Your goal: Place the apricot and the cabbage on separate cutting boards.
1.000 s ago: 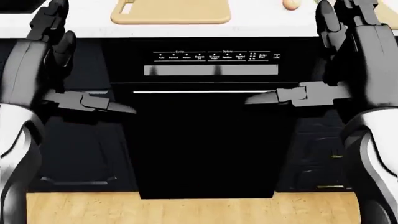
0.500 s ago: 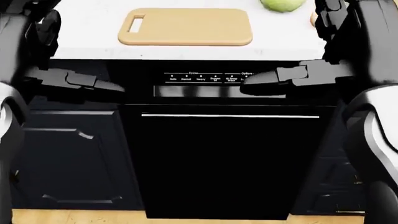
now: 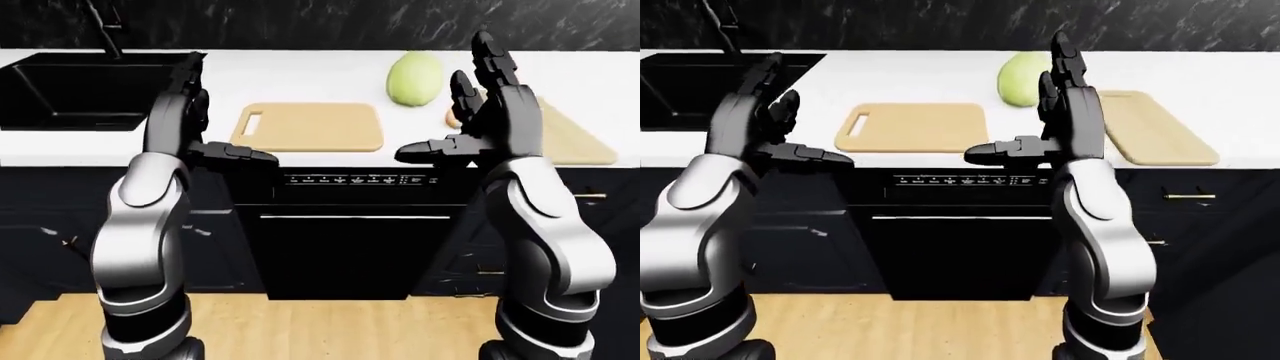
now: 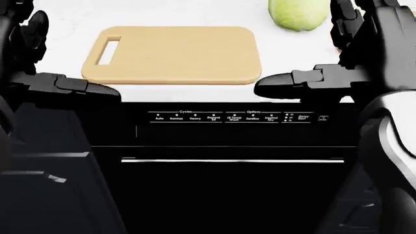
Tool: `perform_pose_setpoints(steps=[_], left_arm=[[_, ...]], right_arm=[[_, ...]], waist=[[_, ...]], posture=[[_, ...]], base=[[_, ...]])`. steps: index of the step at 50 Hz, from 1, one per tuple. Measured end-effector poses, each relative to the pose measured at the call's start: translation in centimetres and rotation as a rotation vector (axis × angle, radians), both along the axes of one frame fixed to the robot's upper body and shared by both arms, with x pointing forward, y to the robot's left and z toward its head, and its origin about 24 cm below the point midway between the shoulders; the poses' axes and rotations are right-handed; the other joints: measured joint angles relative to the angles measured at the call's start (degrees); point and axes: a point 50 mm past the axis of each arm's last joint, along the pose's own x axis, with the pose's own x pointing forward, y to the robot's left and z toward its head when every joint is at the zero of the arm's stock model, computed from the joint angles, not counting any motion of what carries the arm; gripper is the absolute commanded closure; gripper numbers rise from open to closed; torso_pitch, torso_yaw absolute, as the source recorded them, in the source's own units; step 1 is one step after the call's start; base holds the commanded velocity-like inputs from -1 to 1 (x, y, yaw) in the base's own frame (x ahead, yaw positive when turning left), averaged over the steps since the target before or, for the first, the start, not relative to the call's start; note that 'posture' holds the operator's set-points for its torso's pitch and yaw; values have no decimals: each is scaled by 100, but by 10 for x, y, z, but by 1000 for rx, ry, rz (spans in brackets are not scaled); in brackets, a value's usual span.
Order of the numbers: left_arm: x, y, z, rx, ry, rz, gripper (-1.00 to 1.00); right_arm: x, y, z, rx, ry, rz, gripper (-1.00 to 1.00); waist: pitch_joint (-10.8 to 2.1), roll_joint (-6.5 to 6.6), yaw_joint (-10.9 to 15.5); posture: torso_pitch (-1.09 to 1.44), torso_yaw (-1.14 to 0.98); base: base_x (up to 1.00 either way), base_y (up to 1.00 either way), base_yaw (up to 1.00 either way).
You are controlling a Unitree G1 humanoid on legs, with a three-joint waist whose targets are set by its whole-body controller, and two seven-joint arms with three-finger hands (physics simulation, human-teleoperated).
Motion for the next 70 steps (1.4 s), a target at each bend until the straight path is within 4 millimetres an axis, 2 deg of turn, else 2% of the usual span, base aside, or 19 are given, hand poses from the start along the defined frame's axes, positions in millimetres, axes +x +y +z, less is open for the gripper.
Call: perform_pose_setpoints(steps=[5, 10, 12, 13, 17, 23, 30, 35, 40, 41, 44, 46, 51, 53, 56, 59, 64, 67, 70], left_arm=[[-5, -2, 12, 10, -55, -10, -100], [-6, 2, 12, 8, -58, 7, -100], [-5, 2, 10, 7, -48, 9, -100], [-5, 1, 10, 8, -47, 5, -100], [-2, -9, -1, 6, -1, -48, -100], [-6, -6, 8, 8, -50, -35, -100], [-5, -7, 5, 12, -34, -31, -100], [-5, -7, 3, 8, -23, -26, -100], [-6, -6, 6, 14, -38, -24, -100], [-6, -4, 7, 14, -39, -16, -100], [-5, 0, 3, 8, -18, 10, -100], [-5, -1, 5, 12, -22, 7, -100], [-10, -2, 15, 20, -74, -2, -100], [-11, -2, 17, 22, -89, -4, -100], [-9, -5, 5, 16, -33, -18, -100], [-7, -5, 1, 13, 13, -26, -100], [-12, -3, 12, 21, -48, -19, -100], [-13, 1, 13, 22, -50, 4, -100], [-13, 3, 14, 22, -54, 17, -100]], right_arm=[[-6, -4, 18, 3, -85, -22, -100], [-7, -1, 17, 1, -93, -10, -100], [-5, -1, 16, -3, -80, -6, -100], [-5, -1, 15, -4, -79, -8, -100], [-4, -12, 3, 2, -31, -58, -100], [-6, -10, 10, 6, -66, -51, -100], [-5, -8, 7, -6, -59, -43, -100], [-4, -7, 6, -14, -56, -41, -100], [-6, -8, 5, -12, -73, -42, -100], [-5, -7, 4, -8, -70, -36, -100], [-3, -2, 5, -14, -49, -13, -100], [-5, -3, 6, -13, -57, -13, -100], [-8, -4, 11, -2, -97, -21, -100], [-8, -6, 13, 13, -107, -33, -100], [-5, -11, 4, 32, -58, -63, -100], [0, -15, -3, 31, -7, -89, -100], [-4, -15, 6, 7, -53, -100, -100], [-6, -12, 8, 5, -70, -82, -100], [-8, -13, 13, 11, -91, -82, -100]], waist=[[-145, -151, -24], [-116, -414, 1], [-114, -607, 23], [-125, -802, -1], [-25, -774, -126], [6, -402, -97], [13, -275, -96], [-43, -361, -96], [37, -91, -170], [76, -152, -122], [106, -39, -70], [47, -68, -62], [40, -329, -22], [39, -554, -37], [141, -477, -72], [189, -499, -86], [162, -364, -132], [28, -443, -115], [-4, -482, -81]], posture=[[0, 0], [0, 0], [0, 0], [0, 0], [0, 0], [0, 0], [0, 0], [0, 0], [0, 0], [0, 0], [0, 0], [0, 0], [0, 0], [0, 0], [0, 0], [0, 0], [0, 0], [0, 0], [0, 0]], base=[[0, -44, 0], [0, -44, 0], [3, -24, 0], [9, -12, 0], [11, -14, 0], [11, -24, 0], [15, -16, 0], [20, 0, 0], [36, 0, 0], [36, 0, 0], [36, 0, 0], [36, 0, 0], [19, 0, 0], [0, 0, 0], [0, 0, 0], [0, 0, 0], [0, 0, 0], [0, 0, 0], [0, 0, 0]])
